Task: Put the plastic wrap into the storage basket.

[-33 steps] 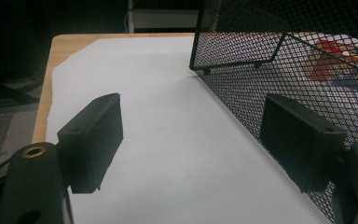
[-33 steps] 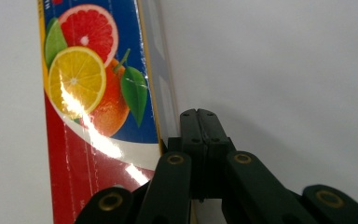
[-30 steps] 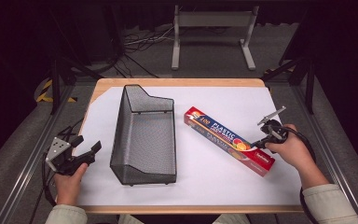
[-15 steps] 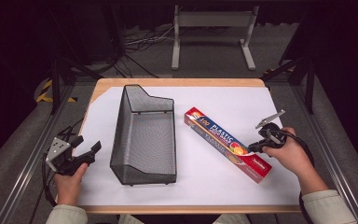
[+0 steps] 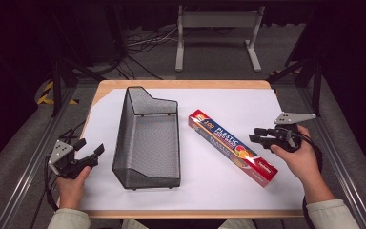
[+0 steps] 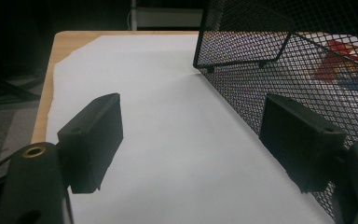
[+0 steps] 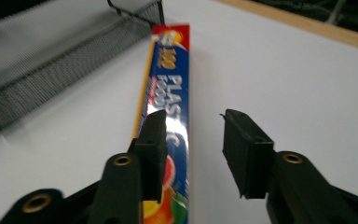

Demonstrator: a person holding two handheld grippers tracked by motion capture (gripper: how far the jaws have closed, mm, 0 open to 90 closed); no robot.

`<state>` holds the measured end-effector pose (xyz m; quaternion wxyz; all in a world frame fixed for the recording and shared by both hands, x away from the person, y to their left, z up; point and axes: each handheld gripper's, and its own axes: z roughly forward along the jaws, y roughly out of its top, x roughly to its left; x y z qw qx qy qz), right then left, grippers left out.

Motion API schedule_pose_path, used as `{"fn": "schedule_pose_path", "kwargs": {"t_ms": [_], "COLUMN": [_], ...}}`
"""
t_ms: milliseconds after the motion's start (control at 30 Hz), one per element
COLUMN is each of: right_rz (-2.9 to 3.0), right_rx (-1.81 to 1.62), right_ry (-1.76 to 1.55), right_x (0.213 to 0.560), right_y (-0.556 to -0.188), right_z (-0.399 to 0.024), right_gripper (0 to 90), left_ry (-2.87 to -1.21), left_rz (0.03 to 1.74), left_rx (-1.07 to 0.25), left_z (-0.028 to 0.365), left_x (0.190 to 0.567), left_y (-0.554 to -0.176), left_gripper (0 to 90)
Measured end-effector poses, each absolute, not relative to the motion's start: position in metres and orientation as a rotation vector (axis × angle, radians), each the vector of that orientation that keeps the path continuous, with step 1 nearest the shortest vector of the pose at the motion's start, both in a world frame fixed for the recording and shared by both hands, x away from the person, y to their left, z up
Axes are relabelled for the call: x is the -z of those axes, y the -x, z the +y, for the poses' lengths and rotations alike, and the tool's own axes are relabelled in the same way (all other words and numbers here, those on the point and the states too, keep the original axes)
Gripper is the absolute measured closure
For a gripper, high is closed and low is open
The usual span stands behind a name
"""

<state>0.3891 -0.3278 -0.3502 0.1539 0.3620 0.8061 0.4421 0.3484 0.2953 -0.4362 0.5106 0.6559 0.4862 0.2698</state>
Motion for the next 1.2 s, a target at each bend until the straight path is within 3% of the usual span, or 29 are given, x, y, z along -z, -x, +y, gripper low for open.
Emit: {"fn": "schedule_pose_path", "kwargs": {"t_ms": [333,700,867,1200], "right_rz": [2.153,2.147,2.136,2.171], "right_rx": [-1.485,-1.559,-1.517,-1.440], "right_ry": [-0.879,-0.827,-0.844,-0.917], "right_x": [0.344,0.341,0.344,0.367], "right_y": [-0.381,-0.385,-0.388,-0.404], "right_z": [-0.307,-0.271,-0.259,-0.244], "right_gripper": [32.7,24.5,24.8,20.9], "left_ry": [-1.578,-1.578,-1.571,-1.560], "left_rz": [1.171,1.171,1.173,1.182], "left_rx": [-0.648,-0.647,-0.650,-0.662], "left_z": [0.296,0.296,0.298,0.300], "left_x": [0.436,0.436,0.436,0.436], "left_y": [-0.348,-0.348,-0.348,-0.346], "left_gripper": [22.8,22.8,22.8,22.8]}}
